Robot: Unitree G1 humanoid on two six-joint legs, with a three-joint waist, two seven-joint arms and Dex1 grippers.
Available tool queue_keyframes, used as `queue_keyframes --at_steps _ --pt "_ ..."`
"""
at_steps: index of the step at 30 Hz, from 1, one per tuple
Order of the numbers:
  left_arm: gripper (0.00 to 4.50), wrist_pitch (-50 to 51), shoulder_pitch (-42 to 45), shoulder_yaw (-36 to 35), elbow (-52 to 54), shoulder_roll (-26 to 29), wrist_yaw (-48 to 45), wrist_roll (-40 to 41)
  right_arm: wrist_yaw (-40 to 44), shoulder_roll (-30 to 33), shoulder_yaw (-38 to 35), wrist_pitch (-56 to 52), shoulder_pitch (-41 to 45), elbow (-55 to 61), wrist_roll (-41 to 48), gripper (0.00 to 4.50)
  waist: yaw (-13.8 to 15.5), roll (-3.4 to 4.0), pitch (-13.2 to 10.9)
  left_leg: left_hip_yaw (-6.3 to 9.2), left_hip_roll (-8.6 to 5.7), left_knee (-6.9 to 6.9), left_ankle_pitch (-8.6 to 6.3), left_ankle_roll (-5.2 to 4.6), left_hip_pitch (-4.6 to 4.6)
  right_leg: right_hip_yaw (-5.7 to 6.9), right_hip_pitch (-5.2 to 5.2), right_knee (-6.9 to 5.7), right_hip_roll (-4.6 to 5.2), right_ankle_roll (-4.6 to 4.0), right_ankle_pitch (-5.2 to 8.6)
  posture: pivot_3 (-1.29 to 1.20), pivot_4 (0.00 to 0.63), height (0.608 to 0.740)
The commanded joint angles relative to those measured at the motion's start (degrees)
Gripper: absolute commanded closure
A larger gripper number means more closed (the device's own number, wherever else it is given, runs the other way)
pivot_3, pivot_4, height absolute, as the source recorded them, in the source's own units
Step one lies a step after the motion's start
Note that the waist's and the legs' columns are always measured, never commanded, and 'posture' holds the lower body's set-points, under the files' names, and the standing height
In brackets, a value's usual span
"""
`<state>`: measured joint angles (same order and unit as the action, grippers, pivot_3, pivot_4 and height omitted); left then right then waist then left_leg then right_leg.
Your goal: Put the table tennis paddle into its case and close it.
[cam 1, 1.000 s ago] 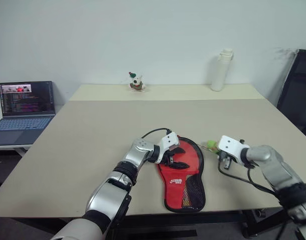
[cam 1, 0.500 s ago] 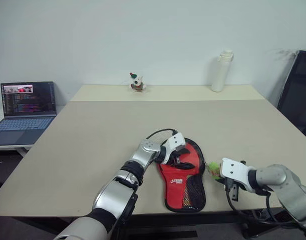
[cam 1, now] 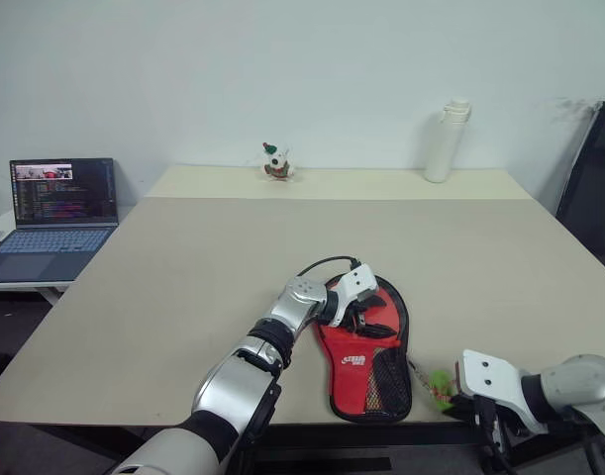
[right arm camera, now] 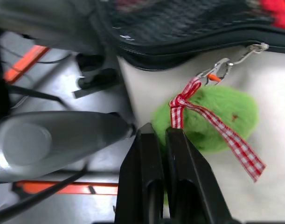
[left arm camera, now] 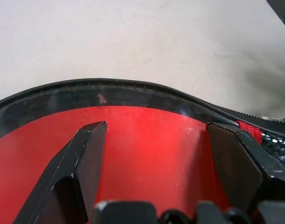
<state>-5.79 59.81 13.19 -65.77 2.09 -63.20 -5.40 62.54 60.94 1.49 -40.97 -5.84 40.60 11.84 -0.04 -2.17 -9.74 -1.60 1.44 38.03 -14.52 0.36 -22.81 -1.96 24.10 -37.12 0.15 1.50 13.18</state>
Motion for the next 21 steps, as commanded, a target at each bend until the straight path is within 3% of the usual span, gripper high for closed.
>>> queue_keyframes --at_steps 1,9,20,21 --pt "0.79 0.9 -1.4 1.69 -2.09 0.38 0.18 -2.43 3.82 1.85 -1.84 -2.58 -5.03 7.08 6.87 4.49 0.07 -0.02 0.02 0.01 0.0 -0.01 -0.01 -0.01 -0.02 0.0 -0.01 0.04 0.0 0.0 0.0 0.0 0.15 0.74" --pt "0.79 0.89 -1.3 1.74 -2.12 0.62 0.73 -2.99 2.11 1.71 -1.16 -8.19 -7.14 15.06 16.05 4.49 -0.09 -0.08 0.08 0.04 0.02 0.05 -0.02 -0.02 0.15 0.0 -0.12 0.01 -0.04 0.11 -0.07 0.0 0.15 0.74" --pt "0.79 1.1 -1.4 1.46 -1.82 0.49 1.52 -2.75 -1.31 1.8 0.89 -11.41 -0.12 13.26 20.34 4.49 -0.08 -0.11 0.14 0.04 0.03 0.05 -0.03 -0.02 0.14 -0.03 -0.12 0.03 -0.04 0.11 -0.08 0.0 0.15 0.74" --pt "0.79 1.1 -1.41 1.43 -1.8 0.47 1.56 -2.72 -1.21 2.03 0.54 -11.7 0.39 13.01 20.92 4.01 -0.08 -0.12 0.14 0.03 0.04 0.05 -0.03 -0.02 0.14 -0.03 -0.12 0.03 -0.04 0.11 -0.08 0.0 0.15 0.74"
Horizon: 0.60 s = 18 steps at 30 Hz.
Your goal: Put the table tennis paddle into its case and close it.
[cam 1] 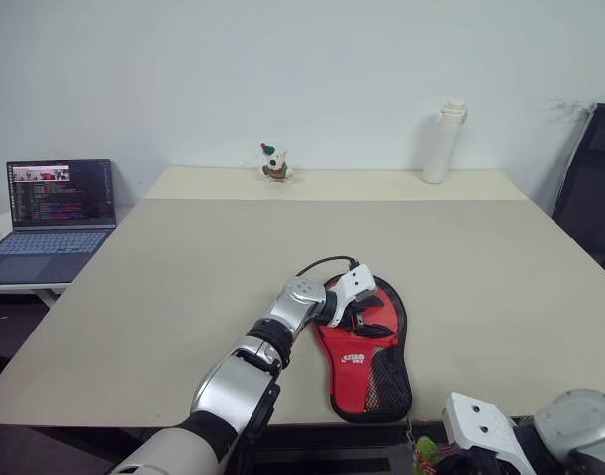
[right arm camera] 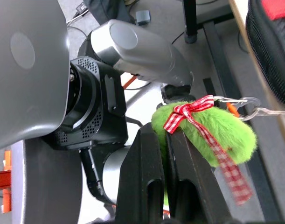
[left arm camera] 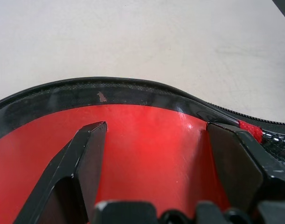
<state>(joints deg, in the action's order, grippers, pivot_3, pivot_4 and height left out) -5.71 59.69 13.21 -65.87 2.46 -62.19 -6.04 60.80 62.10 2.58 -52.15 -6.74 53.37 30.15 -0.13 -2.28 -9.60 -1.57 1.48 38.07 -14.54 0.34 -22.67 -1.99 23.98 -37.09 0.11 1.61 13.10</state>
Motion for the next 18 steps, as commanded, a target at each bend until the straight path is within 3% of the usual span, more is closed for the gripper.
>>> queue_keyframes --at_steps 1,6,9,12,18 --pt "0.79 1.09 -1.3 1.32 -1.65 0.06 0.64 -1.97 0.53 0.9 -1.12 -0.93 1.8 0.15 3.49 3.8 0.0 0.0 0.0 0.0 0.0 0.0 0.0 0.0 0.0 0.0 0.0 0.0 0.0 0.0 0.0 0.0 0.15 0.74" --pt "0.79 1.45 -1.4 0.53 -0.97 0.11 0.67 -1.09 -2.32 -1.31 -3.48 -3.76 6.25 -1.23 8.42 2.11 0.0 -0.01 0.02 0.01 0.01 0.01 0.0 0.0 0.02 -0.04 0.0 -0.02 0.0 0.01 -0.01 0.0 0.15 0.74" --pt "0.79 1.21 -1.77 -0.44 0.83 1.07 -0.1 0.05 -3.97 -2.81 -5.08 -5.38 10.55 -4.75 11.28 2.11 -0.09 -0.02 0.01 0.0 0.03 0.02 0.0 0.0 0.03 -0.07 -0.01 -0.02 0.0 0.03 -0.03 0.0 0.15 0.74" --pt "0.79 1.92 -3.33 -2.47 6.59 4.31 -2.74 2.78 -7.52 -5.63 -6.0 -2.34 17.2 -12.38 8.44 2.11 -0.58 -0.01 0.0 -0.04 0.05 0.01 0.0 0.0 0.04 -0.17 0.03 -0.03 0.0 0.02 -0.06 0.0 0.15 0.74" --pt "0.79 13.04 -15.08 -7.31 33.25 15.48 -7.56 10.54 -8.19 -12.32 -5.48 14.05 24.36 -29.77 -0.05 2.11 -1.71 0.08 -0.08 -0.06 0.19 -0.12 0.01 -0.01 -0.02 -0.23 0.21 -0.06 -0.12 -0.05 -0.07 0.0 0.15 0.74"
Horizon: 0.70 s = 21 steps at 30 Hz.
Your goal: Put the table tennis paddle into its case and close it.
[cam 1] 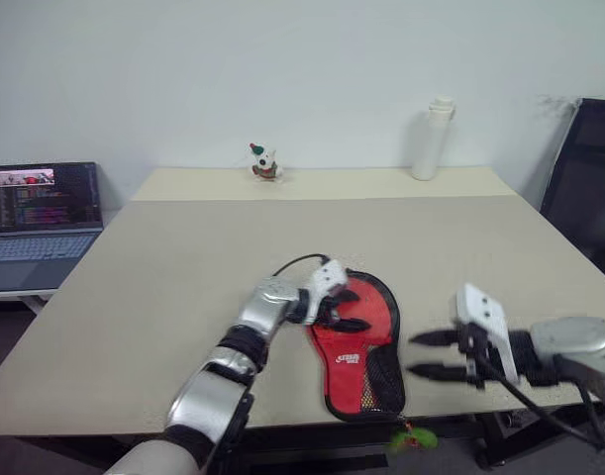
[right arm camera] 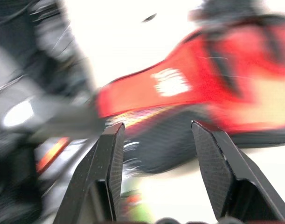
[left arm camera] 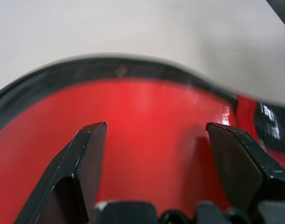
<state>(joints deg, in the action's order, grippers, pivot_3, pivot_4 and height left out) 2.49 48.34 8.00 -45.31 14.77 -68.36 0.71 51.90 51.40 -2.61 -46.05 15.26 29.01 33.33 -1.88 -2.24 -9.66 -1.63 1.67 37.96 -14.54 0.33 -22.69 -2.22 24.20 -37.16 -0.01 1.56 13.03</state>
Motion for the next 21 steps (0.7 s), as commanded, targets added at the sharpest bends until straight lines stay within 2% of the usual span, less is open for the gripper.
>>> queue_keyframes --at_steps 1,5,10,16,21 --pt "0.79 6.99 -6.3 -2.43 17.68 4.84 -1.48 4.82 1.58 -2.12 0.44 9.62 3.42 -7.98 -4.23 2.11 0.05 0.1 -0.06 0.04 0.01 0.0 0.0 0.0 -0.04 -0.02 0.02 0.0 -0.01 -0.02 0.01 0.0 0.15 0.74" --pt "0.79 17.33 -17.63 -5.91 37.83 11.14 0.43 10.12 5.28 -5.02 2.9 16.1 9.61 -21.01 -7.4 2.11 0.2 0.14 -0.09 0.03 0.05 0.03 0.0 0.0 -0.09 -0.08 0.04 0.01 0.13 -0.03 0.01 0.0 0.15 0.74" --pt "0.79 24.17 -27.39 -8.99 52.89 13.74 7.12 13.4 10.7 -6.38 3.98 24.08 16.61 -36.7 -11.09 2.11 0.56 0.19 -0.14 0.0 0.0 0.13 0.0 0.0 -0.06 -0.06 -0.03 0.0 0.27 0.03 -0.02 0.0 0.15 0.74" --pt "0.79 24.31 -28.42 -8.87 55.07 14.7 13.4 12.45 13.3 -5.44 1.99 26.69 19.1 -42.94 -12.17 2.11 0.65 0.2 -0.14 -0.02 -0.02 0.13 0.01 -0.01 -0.01 -0.05 -0.07 -0.02 0.27 0.07 -0.06 0.0 0.15 0.74" --pt "0.79 24.04 -30.81 -10.14 55.74 16.01 16.4 13.01 11.29 -5.19 1.92 24.23 17.24 -39.67 -12.77 2.11 0.25 0.22 -0.15 -0.07 -0.01 0.07 0.01 -0.01 -0.01 -0.09 -0.03 0.02 0.26 -0.19 -0.22 0.0 0.15 0.74"
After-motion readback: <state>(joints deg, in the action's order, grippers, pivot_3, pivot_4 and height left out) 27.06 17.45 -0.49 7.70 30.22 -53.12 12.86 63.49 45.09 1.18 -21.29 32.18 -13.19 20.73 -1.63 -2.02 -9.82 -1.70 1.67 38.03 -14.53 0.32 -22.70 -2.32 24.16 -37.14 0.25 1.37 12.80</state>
